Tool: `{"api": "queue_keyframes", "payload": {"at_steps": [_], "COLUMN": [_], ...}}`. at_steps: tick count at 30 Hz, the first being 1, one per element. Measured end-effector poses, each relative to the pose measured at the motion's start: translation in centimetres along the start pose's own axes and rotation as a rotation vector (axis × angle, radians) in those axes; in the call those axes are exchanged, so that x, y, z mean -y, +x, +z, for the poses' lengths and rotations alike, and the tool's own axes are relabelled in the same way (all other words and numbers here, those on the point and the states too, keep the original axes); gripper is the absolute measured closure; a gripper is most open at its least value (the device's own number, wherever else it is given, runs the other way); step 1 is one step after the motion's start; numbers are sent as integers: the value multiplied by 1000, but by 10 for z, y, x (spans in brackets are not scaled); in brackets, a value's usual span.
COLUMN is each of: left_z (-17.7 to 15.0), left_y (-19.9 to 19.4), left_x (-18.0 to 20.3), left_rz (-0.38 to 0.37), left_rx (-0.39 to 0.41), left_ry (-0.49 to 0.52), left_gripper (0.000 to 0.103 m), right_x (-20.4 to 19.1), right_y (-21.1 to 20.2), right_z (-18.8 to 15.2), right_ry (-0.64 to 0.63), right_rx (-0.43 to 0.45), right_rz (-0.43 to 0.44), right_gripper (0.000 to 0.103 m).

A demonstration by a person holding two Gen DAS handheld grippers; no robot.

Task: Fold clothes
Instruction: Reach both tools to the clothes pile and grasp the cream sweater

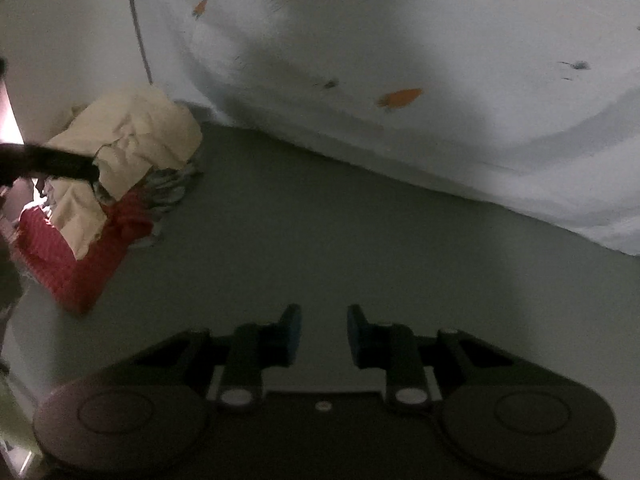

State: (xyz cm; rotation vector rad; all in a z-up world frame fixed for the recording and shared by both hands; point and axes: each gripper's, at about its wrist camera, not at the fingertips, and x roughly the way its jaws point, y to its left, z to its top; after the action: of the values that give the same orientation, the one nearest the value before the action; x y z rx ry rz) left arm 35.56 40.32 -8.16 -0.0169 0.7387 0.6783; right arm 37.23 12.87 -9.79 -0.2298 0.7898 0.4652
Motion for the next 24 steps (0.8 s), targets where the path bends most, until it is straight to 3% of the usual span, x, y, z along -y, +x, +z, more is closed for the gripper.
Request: {"api": "queue_keyframes", "payload": {"at_steps": [4,7,8,9,10,11,14,17,24], "left_z": [23,31,30,31,32,33,42,60,100], "left_y": [77,124,130,126,122,118,86,43,-97], "left_x": [-27,-32,-32,-34,-36,-39,-46,-51,-40], "left_rz": [39,72,75,87,99,109,77,-13,-177], "left_rx": [-29,-86,-85,-62,-39,-16,34,99,322], "left_ry": [-46,-59,-68,-104,-139,-175,-256,-330,-346], "left_gripper": [20,23,30,68,90,90,93,94,96], "right_x": [-33,-32,-32,-31,-31,-31,-29,-20,1], "right_y": [27,37,40,43,46,49,57,54,20], "right_z": [24,31,34,36,39,41,48,51,45], "right_ry": [-42,-42,-42,-42,-42,-42,-40,-29,-9], "right_rx": [-27,-44,-50,-55,-61,-66,-79,-51,100], "right_rz": [-9,-30,-37,-44,-51,-58,-78,-90,-4], "right_gripper": [73,73,72,72,72,72,73,73,73]}}
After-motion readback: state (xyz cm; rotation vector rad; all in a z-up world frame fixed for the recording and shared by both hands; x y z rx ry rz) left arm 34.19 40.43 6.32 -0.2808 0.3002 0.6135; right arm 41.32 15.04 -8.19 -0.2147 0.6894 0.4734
